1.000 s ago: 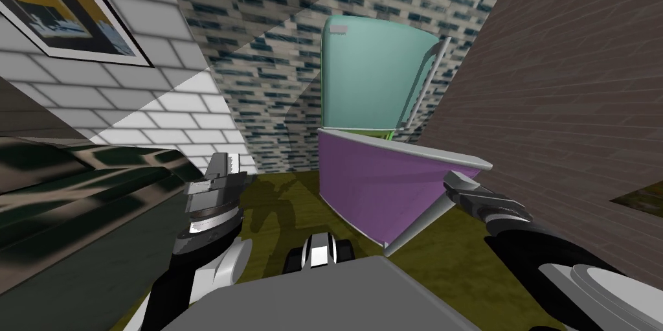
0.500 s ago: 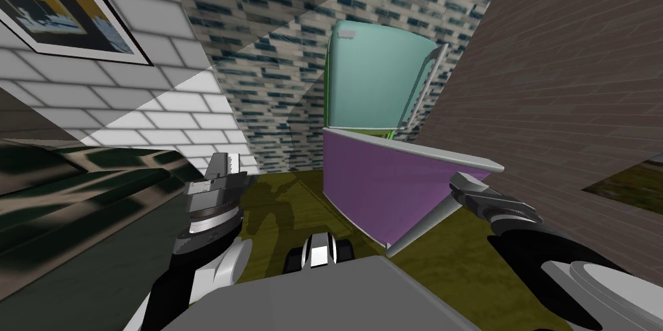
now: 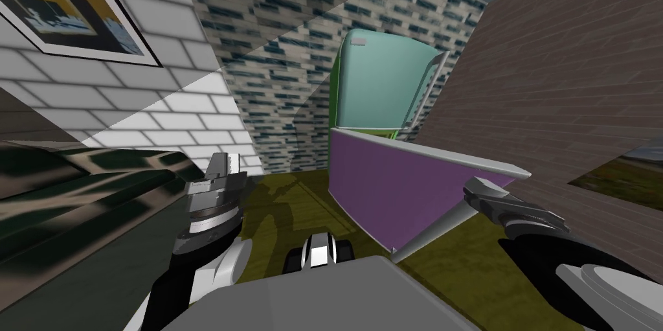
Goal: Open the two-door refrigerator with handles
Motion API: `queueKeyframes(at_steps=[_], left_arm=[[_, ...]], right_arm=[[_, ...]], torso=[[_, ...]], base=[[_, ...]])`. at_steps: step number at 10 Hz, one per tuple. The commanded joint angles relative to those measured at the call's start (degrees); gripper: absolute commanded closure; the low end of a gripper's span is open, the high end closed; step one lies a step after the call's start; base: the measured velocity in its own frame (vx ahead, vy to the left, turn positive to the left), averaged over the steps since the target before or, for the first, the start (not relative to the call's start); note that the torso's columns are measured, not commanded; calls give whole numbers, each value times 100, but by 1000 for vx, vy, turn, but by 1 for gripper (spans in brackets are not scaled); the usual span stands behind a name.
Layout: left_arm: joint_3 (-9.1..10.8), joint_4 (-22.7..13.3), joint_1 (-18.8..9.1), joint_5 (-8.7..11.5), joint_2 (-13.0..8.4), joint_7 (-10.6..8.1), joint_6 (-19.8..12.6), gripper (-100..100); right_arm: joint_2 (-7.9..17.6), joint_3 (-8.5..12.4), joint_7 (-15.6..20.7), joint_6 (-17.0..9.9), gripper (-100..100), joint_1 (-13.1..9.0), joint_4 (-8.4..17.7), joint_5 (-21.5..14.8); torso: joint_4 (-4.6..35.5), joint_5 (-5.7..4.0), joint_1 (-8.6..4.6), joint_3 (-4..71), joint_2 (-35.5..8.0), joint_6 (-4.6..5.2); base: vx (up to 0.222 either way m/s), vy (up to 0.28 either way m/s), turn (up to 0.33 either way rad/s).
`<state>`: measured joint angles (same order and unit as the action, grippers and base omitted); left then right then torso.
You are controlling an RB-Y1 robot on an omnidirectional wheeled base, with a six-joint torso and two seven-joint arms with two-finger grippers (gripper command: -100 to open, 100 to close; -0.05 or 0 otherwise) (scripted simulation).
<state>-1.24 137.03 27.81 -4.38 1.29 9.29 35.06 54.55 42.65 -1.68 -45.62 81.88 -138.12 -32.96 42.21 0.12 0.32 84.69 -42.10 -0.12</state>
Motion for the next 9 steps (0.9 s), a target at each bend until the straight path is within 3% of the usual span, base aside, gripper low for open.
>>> queueKeyframes(at_steps=[1, 5, 6, 9], left_arm=[[0, 0, 0, 0, 0, 0, 0, 0], [0, 0, 0, 0, 0, 0, 0, 0], [0, 0, 0, 0, 0, 0, 0, 0], [4, 0, 2, 1, -4, 0, 0, 0]], right_arm=[[37, 24, -147, -109, 100, 86, 185, 26], [109, 128, -410, -375, 100, 309, 519, 153], [106, 268, -407, -388, -100, 447, 313, 218], [192, 709, -494, -598, -100, 933, -173, 439]], torso=[[-4, -5, 1, 1, 6, -1], [1, 7, -11, 3, -3, -9], [2, 7, -4, -4, -15, 1], [0, -35, -97, 2, 5, 9]], base=[[-7, 274, -32], [-24, 279, -26], [-25, 101, -77], [46, -99, -111]])
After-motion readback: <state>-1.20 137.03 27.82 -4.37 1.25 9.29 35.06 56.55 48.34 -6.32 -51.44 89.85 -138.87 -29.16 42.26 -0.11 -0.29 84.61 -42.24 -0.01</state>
